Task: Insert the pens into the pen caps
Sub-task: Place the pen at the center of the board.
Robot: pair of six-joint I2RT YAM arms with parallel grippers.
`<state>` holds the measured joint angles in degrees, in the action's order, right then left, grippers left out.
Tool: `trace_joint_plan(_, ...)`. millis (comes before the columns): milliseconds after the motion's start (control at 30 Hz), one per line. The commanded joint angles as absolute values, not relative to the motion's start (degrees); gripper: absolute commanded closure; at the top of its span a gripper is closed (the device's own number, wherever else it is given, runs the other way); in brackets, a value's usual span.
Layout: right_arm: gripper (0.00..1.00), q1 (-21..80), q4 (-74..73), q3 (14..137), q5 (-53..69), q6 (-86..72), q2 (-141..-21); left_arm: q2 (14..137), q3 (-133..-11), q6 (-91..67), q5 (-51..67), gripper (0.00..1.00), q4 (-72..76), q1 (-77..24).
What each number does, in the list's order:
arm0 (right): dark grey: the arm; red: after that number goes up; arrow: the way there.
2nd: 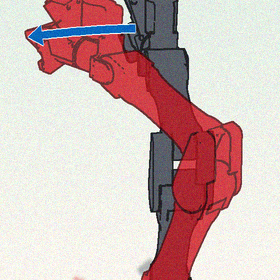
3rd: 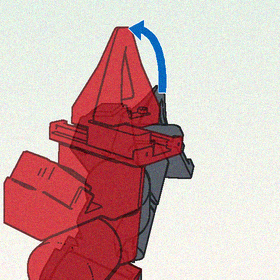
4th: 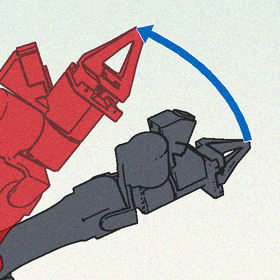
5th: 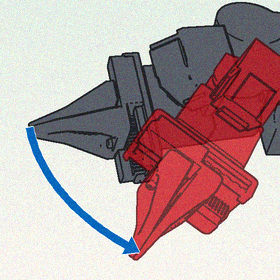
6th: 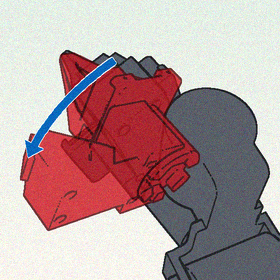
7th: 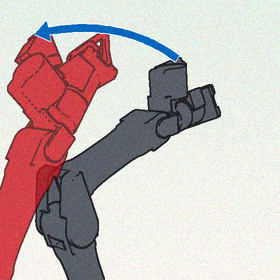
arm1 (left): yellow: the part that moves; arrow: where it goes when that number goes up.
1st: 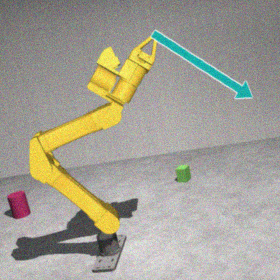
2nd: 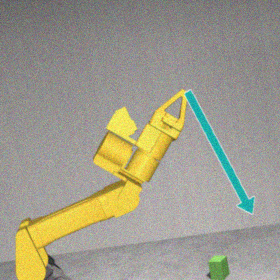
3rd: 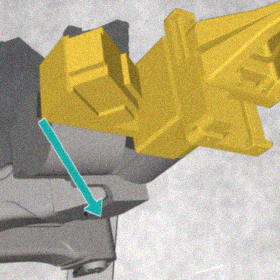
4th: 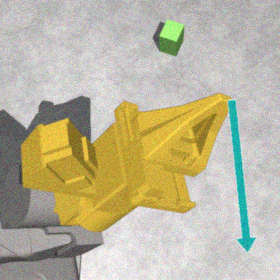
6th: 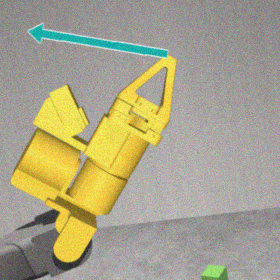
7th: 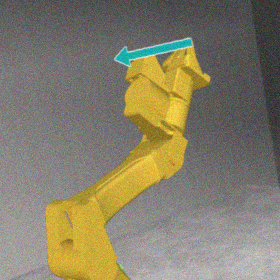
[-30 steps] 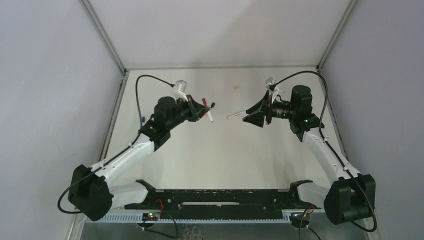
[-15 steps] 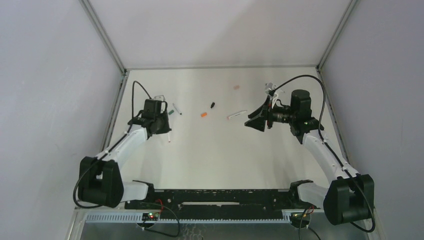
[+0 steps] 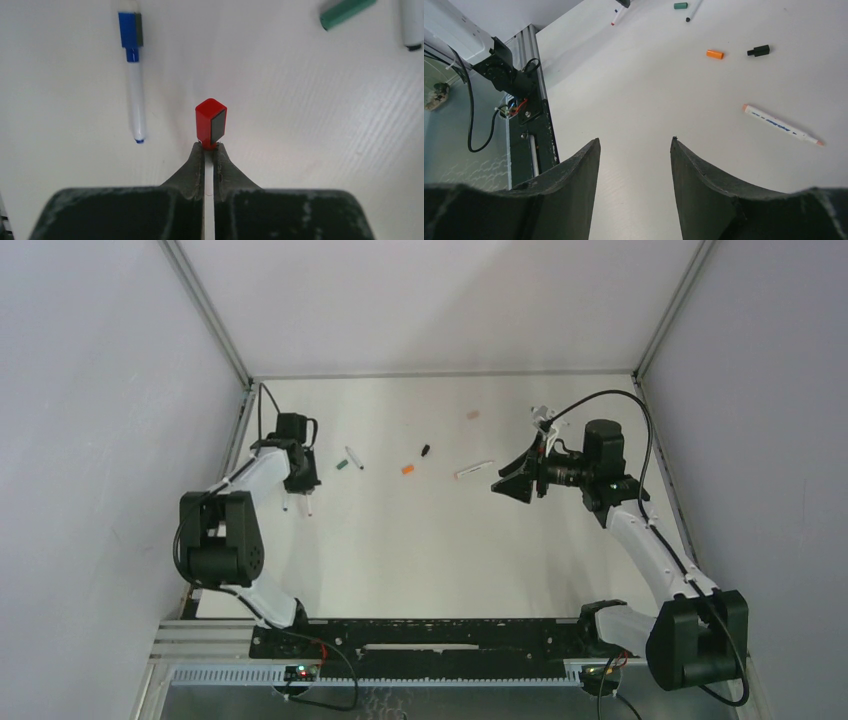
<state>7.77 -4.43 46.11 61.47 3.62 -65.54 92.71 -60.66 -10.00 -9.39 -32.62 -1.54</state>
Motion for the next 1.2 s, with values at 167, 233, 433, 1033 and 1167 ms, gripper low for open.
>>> trace_joint_plan(167,0.39,6.6,-3.8,45.7,61.3,4.4,-64.1,103.6,-74.0,-6.2,-10.6,0.96,-38.9,2.7)
trace_joint_plan(233,0.39,6.5,-3.8,45.7,61.4,4.4,-64.1,105.3,-76.1,-5.7,-11.3,0.94,-40.0,2.9)
trace_joint_plan(433,0.39,5.8,-3.6,45.7,61.4,4.2,-63.9,109.4,-80.5,-4.7,-12.8,0.87,-42.5,3.6)
trace_joint_plan(1033,0.39,4.3,-1.7,45.7,62.0,2.4,-63.5,103.1,-82.9,-7.1,-7.9,0.73,-43.5,3.9)
trace_joint_plan(1167,0.39,3.1,-1.5,45.7,62.2,2.1,-63.5,95.7,-79.3,-9.1,0.0,0.73,-39.6,3.9)
